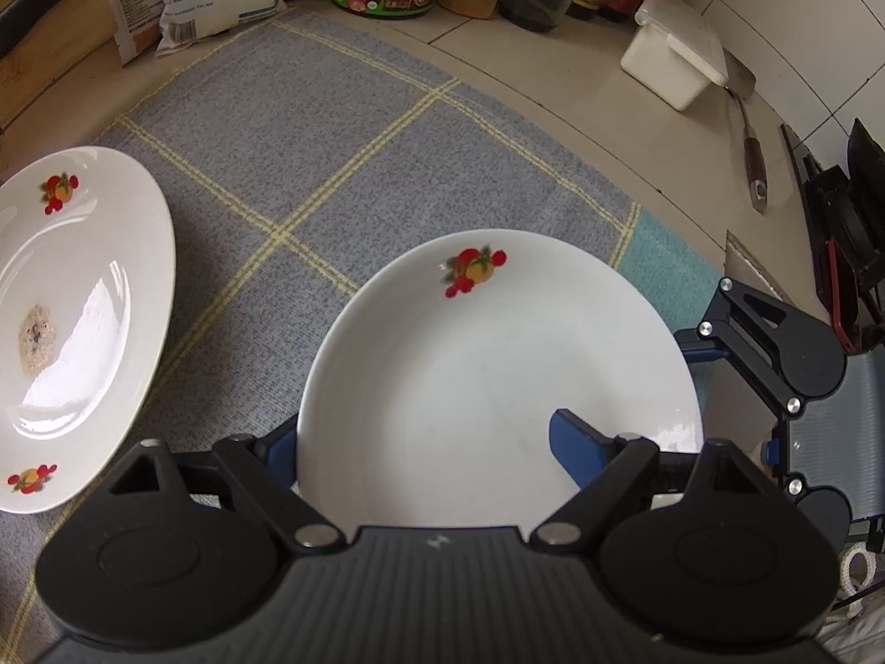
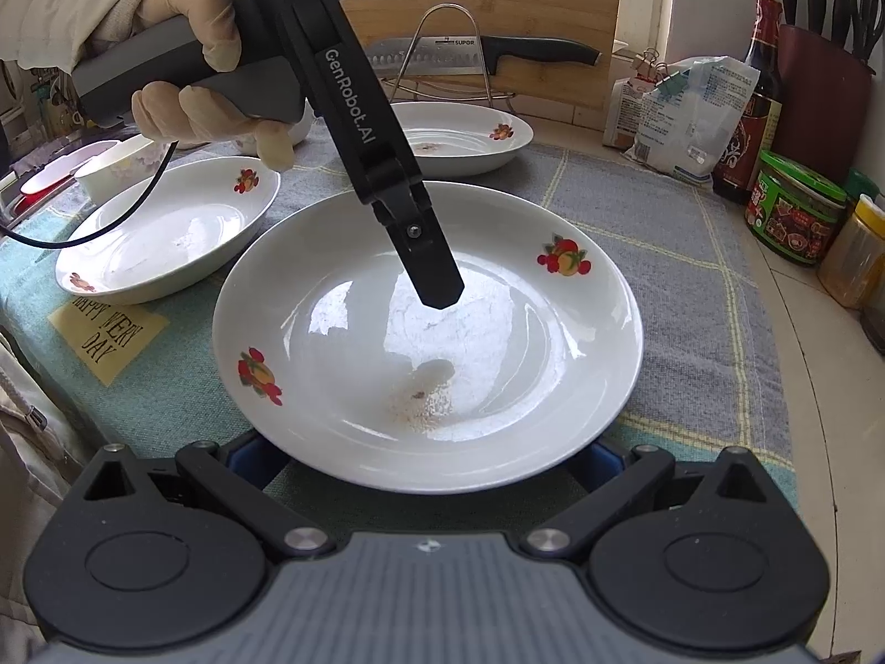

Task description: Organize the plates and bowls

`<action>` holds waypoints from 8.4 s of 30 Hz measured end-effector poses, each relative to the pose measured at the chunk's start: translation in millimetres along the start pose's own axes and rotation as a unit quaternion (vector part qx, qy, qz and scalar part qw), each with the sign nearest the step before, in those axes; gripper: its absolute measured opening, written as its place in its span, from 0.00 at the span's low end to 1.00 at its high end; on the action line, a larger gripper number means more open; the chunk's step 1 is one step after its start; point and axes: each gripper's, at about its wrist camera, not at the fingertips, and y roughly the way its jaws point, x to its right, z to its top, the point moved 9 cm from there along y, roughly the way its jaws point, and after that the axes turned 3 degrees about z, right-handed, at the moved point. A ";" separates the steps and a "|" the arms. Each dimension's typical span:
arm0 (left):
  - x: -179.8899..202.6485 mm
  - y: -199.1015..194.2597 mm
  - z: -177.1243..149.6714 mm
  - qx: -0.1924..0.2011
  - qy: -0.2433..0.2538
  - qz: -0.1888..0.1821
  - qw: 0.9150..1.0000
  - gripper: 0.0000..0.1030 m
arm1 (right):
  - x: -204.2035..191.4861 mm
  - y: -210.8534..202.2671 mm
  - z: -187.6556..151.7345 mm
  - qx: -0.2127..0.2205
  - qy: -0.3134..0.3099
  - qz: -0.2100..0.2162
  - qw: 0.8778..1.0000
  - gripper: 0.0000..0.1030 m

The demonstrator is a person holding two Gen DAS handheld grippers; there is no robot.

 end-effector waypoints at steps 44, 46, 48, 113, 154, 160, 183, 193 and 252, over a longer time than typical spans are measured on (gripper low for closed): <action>-30.8 13.0 97.1 0.048 0.000 0.026 0.999 0.86 | 81.1 15.0 43.0 0.007 -0.011 -0.013 1.000 1.00; -33.2 16.0 104.1 0.048 0.001 0.027 0.999 0.86 | 86.0 17.3 43.2 0.007 -0.010 -0.016 1.000 1.00; -35.2 18.5 111.2 0.050 0.003 0.027 0.998 0.86 | 90.5 19.4 43.5 0.005 -0.009 -0.019 1.000 1.00; 15.8 -79.9 92.0 0.180 0.006 0.103 0.978 0.93 | 82.5 -29.3 13.5 0.038 0.104 -0.097 0.989 1.00; -35.3 -143.2 -192.2 0.199 -0.206 0.202 0.937 0.93 | -116.1 10.9 42.9 0.030 -0.023 0.007 0.999 1.00; -51.6 -149.6 -209.9 0.191 -0.175 0.188 0.947 0.93 | -153.5 26.2 37.1 0.010 -0.049 0.002 0.999 1.00; -111.3 -120.6 -159.8 0.124 -0.082 0.141 0.979 0.92 | -208.5 56.4 37.6 0.043 -0.067 0.060 0.995 1.00; -129.5 -97.6 -152.6 0.071 -0.082 0.117 0.987 0.86 | -207.8 56.9 37.8 0.056 -0.065 0.060 0.994 1.00; -127.0 -73.7 -148.2 -0.048 -0.066 0.002 0.997 0.77 | -200.1 65.6 49.8 0.049 -0.042 0.014 0.998 1.00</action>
